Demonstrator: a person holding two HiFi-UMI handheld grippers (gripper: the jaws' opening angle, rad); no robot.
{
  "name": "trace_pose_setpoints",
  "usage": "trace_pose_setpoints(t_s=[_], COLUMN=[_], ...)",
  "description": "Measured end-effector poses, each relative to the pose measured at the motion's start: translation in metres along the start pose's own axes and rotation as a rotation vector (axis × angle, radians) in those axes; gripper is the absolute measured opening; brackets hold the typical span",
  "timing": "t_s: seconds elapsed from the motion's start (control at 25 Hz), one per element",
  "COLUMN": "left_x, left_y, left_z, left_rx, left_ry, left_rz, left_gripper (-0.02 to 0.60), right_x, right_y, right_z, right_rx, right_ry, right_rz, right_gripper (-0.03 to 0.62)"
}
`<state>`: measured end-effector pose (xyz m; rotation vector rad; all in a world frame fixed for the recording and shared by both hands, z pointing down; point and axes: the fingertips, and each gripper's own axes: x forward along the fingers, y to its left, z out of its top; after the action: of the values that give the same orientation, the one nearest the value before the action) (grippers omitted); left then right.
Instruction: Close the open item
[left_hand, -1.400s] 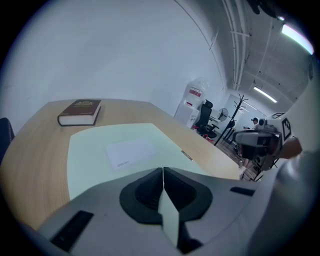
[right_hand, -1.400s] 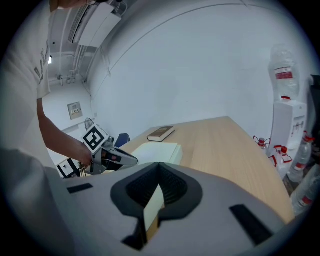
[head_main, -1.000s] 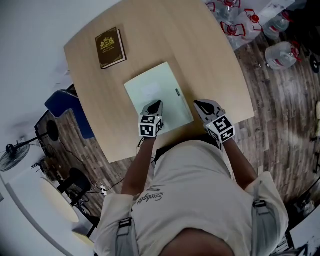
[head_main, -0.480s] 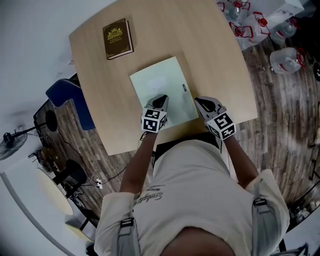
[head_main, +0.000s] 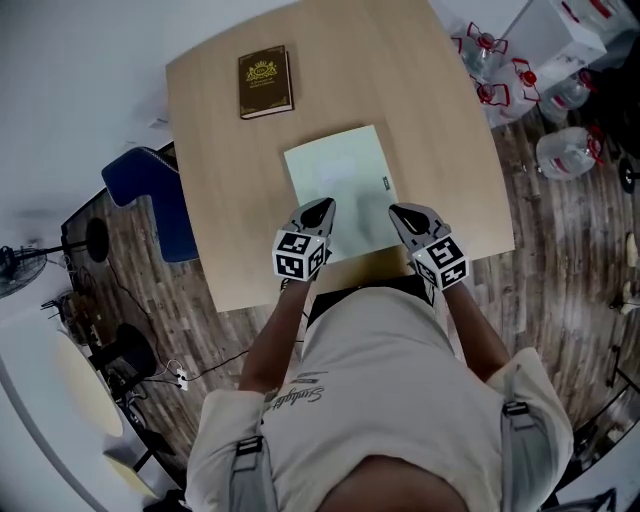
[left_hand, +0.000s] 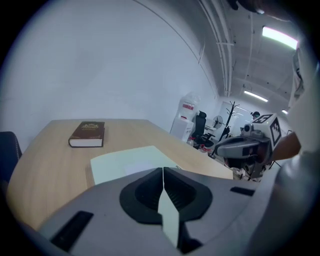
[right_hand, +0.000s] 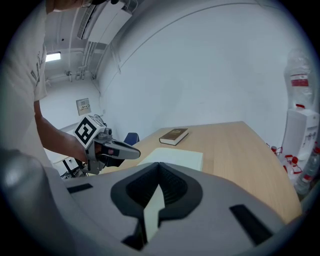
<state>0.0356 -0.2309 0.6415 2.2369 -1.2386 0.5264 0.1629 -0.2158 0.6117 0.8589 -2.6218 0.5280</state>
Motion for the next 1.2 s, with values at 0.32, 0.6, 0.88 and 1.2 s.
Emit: trace_pose_setpoints(t_s=[0.32, 0.6, 0.88, 1.2], left_x=[-0.063, -0.128, -0.181, -0.227], left_y=[0.007, -0.001, -0.004, 0.004], left_z=[0.032, 0.094, 0.145, 0.182], left_rx=[-0.012, 0.081, 0.137, 0.221], left_ry=[-0.163, -0.352, -0.505, -0.584], left_rz=[0.012, 0.039, 0.071, 0.128], left_gripper=[0.017, 0.017, 0.017, 0.017], right_x=[0.002, -0.011, -0.02, -0.03], right_y=[0.021, 0.052, 0.078, 0.104], right_z=[0.044, 0.131, 0.187, 0.234], right_rx=[-0.043, -0.156, -0.374, -0.345], right_ry=[-0.053, -0.166, -0.242, -0.35], right_rz=[-0.011, 0.01, -0.021, 0.029], right_gripper=[-0.011, -0.011, -0.011, -0.011])
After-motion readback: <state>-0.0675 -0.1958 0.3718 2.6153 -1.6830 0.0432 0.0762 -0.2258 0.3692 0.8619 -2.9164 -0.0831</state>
